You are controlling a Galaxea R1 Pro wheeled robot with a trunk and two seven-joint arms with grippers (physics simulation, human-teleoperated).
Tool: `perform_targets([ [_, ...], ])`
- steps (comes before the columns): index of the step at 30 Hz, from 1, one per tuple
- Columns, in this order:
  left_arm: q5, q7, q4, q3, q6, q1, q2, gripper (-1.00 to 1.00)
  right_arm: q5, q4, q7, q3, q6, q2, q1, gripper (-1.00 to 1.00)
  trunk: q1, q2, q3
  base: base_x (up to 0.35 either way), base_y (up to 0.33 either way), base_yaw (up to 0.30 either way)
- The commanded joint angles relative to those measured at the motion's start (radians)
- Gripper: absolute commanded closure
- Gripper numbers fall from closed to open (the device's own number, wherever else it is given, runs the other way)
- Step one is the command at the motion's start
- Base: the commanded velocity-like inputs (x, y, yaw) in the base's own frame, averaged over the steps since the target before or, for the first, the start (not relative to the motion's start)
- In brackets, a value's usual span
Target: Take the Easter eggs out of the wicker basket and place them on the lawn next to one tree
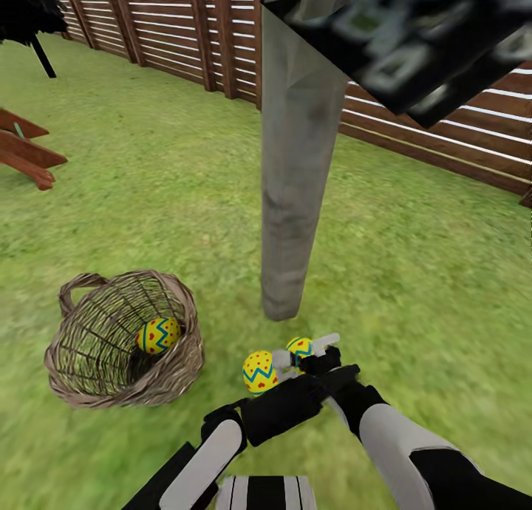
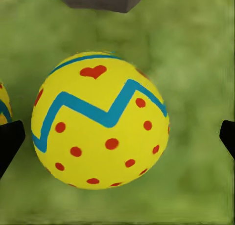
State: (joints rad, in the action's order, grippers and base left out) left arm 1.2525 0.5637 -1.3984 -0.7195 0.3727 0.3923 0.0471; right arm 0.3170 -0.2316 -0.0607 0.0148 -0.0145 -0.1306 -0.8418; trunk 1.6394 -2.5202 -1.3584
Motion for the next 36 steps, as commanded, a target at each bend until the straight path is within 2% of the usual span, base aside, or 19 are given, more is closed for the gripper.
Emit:
perform_targets([
  [1, 0.01, 0.001, -0.013, 0.006, 0.009, 0.0, -0.013, -1.0, 0.004, -0.036, 0.014, 0.003, 0.054, 0.003, 0.0, -1.0, -0.001, 0.0, 0.003, 0.0, 0.0, 0.0],
  [2, 0.01, 0.001, -0.022, 0.015, 0.014, 0.001, -0.021, -1.0, 0.004, -0.075, 0.033, 0.003, 0.131, 0.007, 0.0, -1.0, -0.001, 0.0, 0.007, 0.0, 0.0, 0.0],
  [3, 0.01, 0.002, -0.025, 0.029, 0.032, 0.002, -0.027, -1.0, 0.005, -0.092, 0.054, 0.004, 0.176, 0.017, 0.0, -1.0, -0.001, 0.001, 0.011, 0.0, 0.0, 0.0],
  [5, 0.01, 0.004, -0.029, 0.075, 0.114, 0.001, -0.032, -1.0, 0.005, -0.127, 0.164, 0.004, 0.273, 0.065, 0.0, -1.0, -0.002, 0.001, 0.019, 0.0, 0.0, 0.0],
  [7, 0.01, 0.005, -0.03, 0.103, 0.146, 0.001, -0.033, -1.0, 0.005, -0.141, 0.3, 0.004, 0.336, 0.107, 0.0, -1.0, -0.003, 0.001, 0.027, 0.0, 0.0, 0.0],
  [10, 0.009, 0.004, -0.031, 0.11, 0.156, 0.001, -0.028, -1.0, 0.004, -0.144, 0.472, 0.004, 0.357, 0.177, 0.0, -1.0, -0.005, 0.002, 0.038, 0.0, 0.0, 0.0],
  [11, 0.009, 0.004, -0.032, 0.11, 0.158, 0.003, -0.023, -1.0, 0.008, -0.133, 0.675, 0.005, 0.36, 0.247, 0.0, -1.0, -0.005, 0.002, 0.042, 0.0, 0.0, 0.0],
  [13, 0.008, 0.003, -0.032, 0.11, 0.158, 0.003, -0.022, -1.0, 0.006, -0.119, 0.747, 0.005, 0.361, 0.306, 0.0, -1.0, -0.006, 0.003, 0.05, 0.0, 0.0, 0.0],
  [14, 0.007, 0.001, -0.031, 0.11, 0.159, 0.003, -0.019, -1.0, 0.006, -0.105, 0.831, 0.005, 0.36, 0.341, 0.0, -1.0, -0.006, 0.003, 0.054, 0.0, 0.0, 0.0],
  [15, 0.007, -0.001, -0.031, 0.109, 0.159, 0.003, -0.019, -1.0, 0.007, -0.084, 0.909, 0.005, 0.358, 0.364, 0.001, -1.0, -0.007, 0.003, 0.057, -0.012, 0.0, 0.0],
  [17, 0.007, -0.001, -0.031, 0.11, 0.16, 0.003, -0.021, -1.0, 0.011, -0.043, 0.994, 0.006, 0.354, 0.382, 0.008, -1.0, -0.008, 0.004, 0.065, -0.2, 0.0, 0.0],
  [21, 0.007, 0.0, -0.032, 0.112, 0.16, 0.003, -0.031, -1.0, 0.01, -0.025, 1.02, 0.007, 0.352, 0.417, 0.012, -1.0, -0.01, 0.005, 0.081, -0.323, 0.0, 0.0],
  [25, 0.007, 0.001, -0.033, 0.157, 0.161, 0.004, -0.041, -1.0, 0.012, -0.019, 1.019, 0.008, 0.348, 0.419, 0.026, -1.0, -0.011, 0.006, 0.096, -0.341, 0.0, 0.0],
  [27, 0.007, 0.002, -0.033, 0.173, 0.161, 0.007, -0.071, -1.0, 0.014, -0.019, 1.019, 0.008, 0.346, 0.416, 0.029, -1.0, -0.012, 0.006, 0.104, -0.342, 0.0, 0.0],
  [29, 0.008, 0.003, -0.033, 0.194, 0.161, 0.008, -0.086, -1.0, 0.016, -0.018, 1.019, 0.008, 0.346, 0.415, 0.035, -1.0, -0.013, 0.007, 0.112, -0.341, 0.0, 0.0],
  [36, 0.008, 0.012, -0.037, 0.219, 0.16, 0.008, -0.094, -1.0, 0.012, -0.018, 1.016, 0.008, 0.346, 0.414, 0.038, -1.0, -0.013, 0.007, 0.112, -0.278, 0.0, 0.0],
])
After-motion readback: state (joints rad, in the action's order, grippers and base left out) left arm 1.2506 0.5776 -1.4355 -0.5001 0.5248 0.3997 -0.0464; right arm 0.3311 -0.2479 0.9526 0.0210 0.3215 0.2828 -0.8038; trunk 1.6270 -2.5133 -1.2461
